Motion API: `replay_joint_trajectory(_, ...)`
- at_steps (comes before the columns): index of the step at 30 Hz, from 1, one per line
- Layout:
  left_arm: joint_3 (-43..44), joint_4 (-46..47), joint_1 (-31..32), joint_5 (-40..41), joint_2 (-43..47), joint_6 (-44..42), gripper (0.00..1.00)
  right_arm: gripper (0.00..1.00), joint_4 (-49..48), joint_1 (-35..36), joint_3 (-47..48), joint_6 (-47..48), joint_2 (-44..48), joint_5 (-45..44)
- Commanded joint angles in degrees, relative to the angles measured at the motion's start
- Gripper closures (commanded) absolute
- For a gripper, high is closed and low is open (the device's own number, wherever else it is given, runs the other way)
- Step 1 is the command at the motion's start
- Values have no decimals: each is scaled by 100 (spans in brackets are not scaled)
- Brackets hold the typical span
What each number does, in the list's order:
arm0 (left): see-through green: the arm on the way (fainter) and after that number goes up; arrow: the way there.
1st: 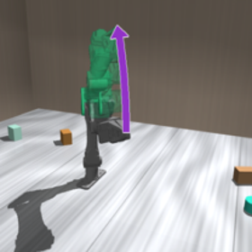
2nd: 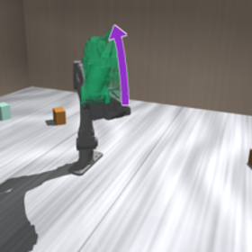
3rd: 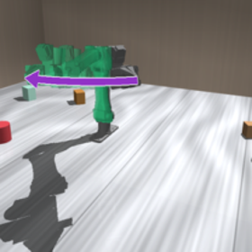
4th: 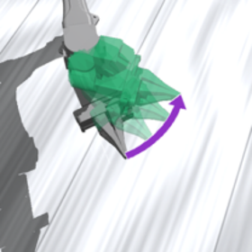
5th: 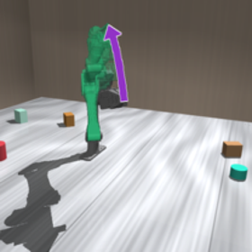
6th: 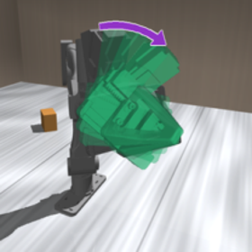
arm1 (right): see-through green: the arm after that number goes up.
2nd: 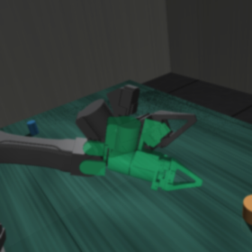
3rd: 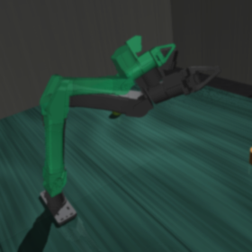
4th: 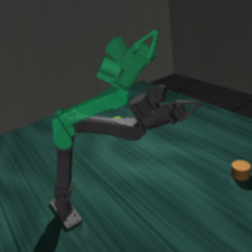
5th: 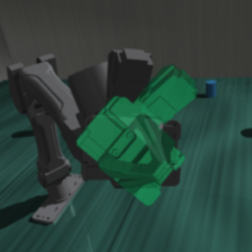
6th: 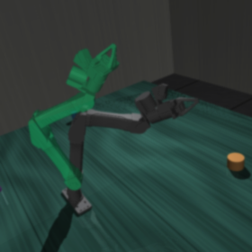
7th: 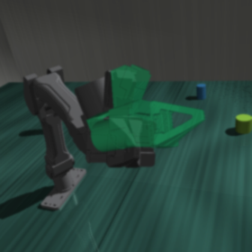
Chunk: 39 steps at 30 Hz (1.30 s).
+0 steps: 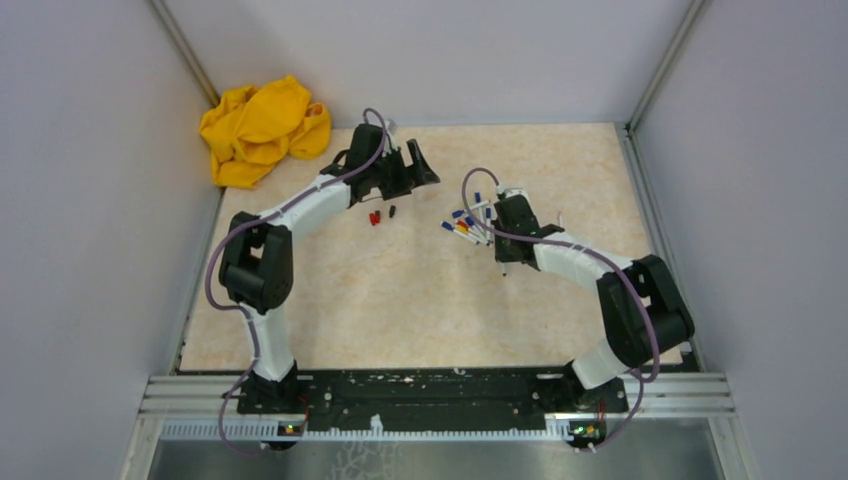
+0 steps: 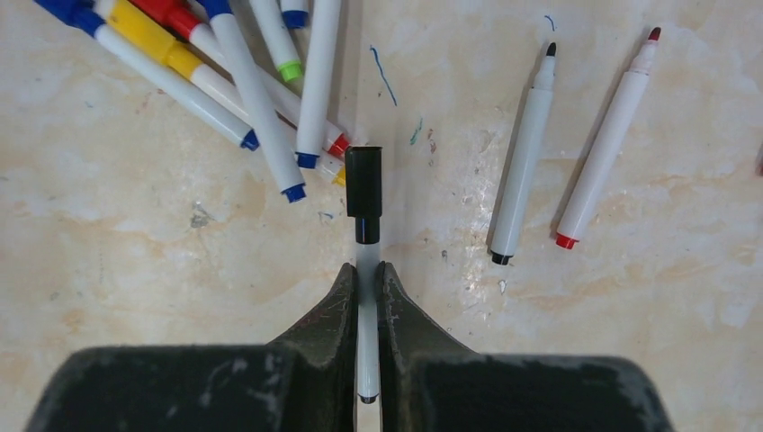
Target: Open the pen caps
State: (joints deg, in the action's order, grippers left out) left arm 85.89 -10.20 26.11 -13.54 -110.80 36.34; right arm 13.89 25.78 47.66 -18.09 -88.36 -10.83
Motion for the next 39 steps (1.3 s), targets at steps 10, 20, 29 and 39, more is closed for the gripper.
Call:
replay_joint_trajectory(10, -156, 1350, 79, -2160, -518, 1005, 6, 100, -169, 243, 400, -117, 754, 729)
replay_joint_trajectory(20, -141, 1726, 401, -2607, -773, 1340, 8, 100, -505, 283, 954, -275, 471, 1065)
replay_joint_trajectory(29, -136, 1905, 549, -2608, -858, 1606, 15, 100, -783, 331, 1377, -380, 21, 1319)
replay_joint_trajectory(39, -130, 1934, 551, -2479, -920, 1698, 28, 100, -818, 375, 1640, -415, -116, 1357)
